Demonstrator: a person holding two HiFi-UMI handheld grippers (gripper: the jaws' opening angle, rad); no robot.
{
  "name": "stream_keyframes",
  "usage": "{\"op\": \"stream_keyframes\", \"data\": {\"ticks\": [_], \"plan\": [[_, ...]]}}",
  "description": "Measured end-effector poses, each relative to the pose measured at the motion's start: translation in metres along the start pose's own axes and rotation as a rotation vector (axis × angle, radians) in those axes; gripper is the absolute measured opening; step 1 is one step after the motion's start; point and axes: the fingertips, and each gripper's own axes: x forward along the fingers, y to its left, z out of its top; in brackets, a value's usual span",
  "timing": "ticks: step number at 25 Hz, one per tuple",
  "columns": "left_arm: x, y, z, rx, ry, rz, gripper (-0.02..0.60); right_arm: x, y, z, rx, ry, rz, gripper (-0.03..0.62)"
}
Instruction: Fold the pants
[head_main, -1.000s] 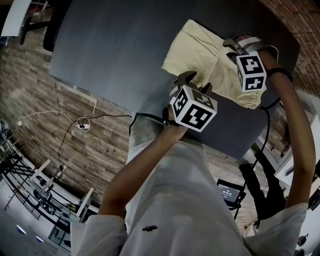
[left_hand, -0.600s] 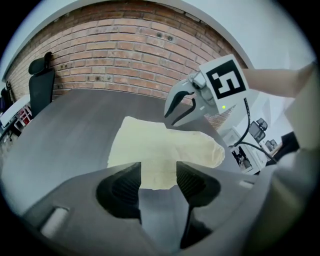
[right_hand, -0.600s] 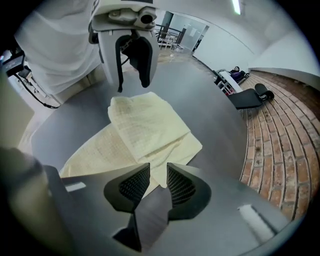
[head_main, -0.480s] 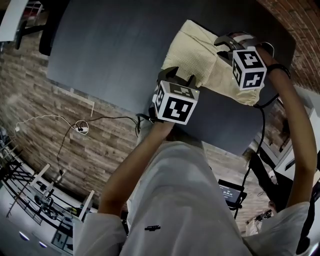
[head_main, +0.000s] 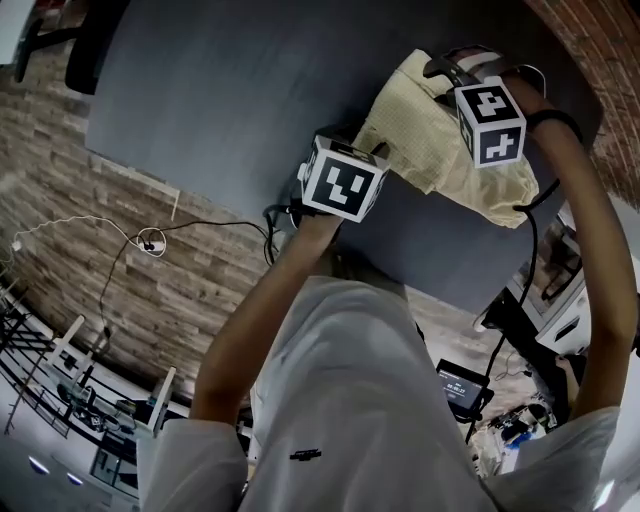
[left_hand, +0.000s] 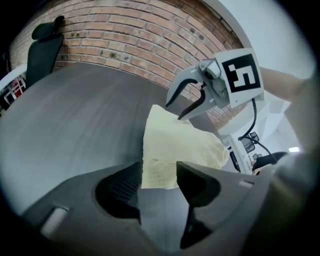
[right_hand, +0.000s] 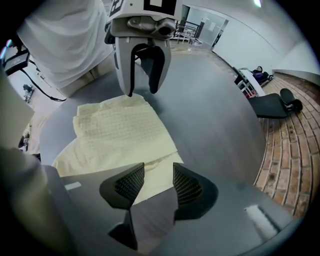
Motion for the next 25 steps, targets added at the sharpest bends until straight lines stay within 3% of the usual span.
{"op": "stream_keyframes", "data": {"ticks": [8, 13, 16, 17, 19, 21, 25], "plan": [[0.017, 0.000, -0.006, -0.009, 0.070, -0.140, 0.227, 0.032, -0.029, 0.009, -0.128, 0.096, 0.147, 0.201], [0.036, -0.003, -0.028, -0.066, 0.147, -0.246, 0.227, 0.057, -0.022, 0.010, -0.214, 0.156, 0.273, 0.199], [0.042, 0.000, -0.028, -0.074, 0.140, -0.249, 0.189, 0.070, -0.015, 0.010, -0.262, 0.176, 0.294, 0.193], [0.042, 0.001, -0.027, -0.081, 0.138, -0.247, 0.147, 0.070, -0.014, 0.010, -0.262, 0.173, 0.298, 0.180], [0.040, -0.001, -0.027, -0.106, 0.128, -0.259, 0.098, 0.069, -0.010, 0.009, -0.245, 0.161, 0.325, 0.101], [0.037, -0.003, -0.027, -0.122, 0.115, -0.269, 0.077, 0.067, -0.007, 0.009, -0.229, 0.154, 0.341, 0.074], [0.031, -0.003, -0.020, -0.082, 0.061, -0.226, 0.040, 0.064, -0.006, 0.008, -0.215, 0.156, 0.313, 0.061]]}}
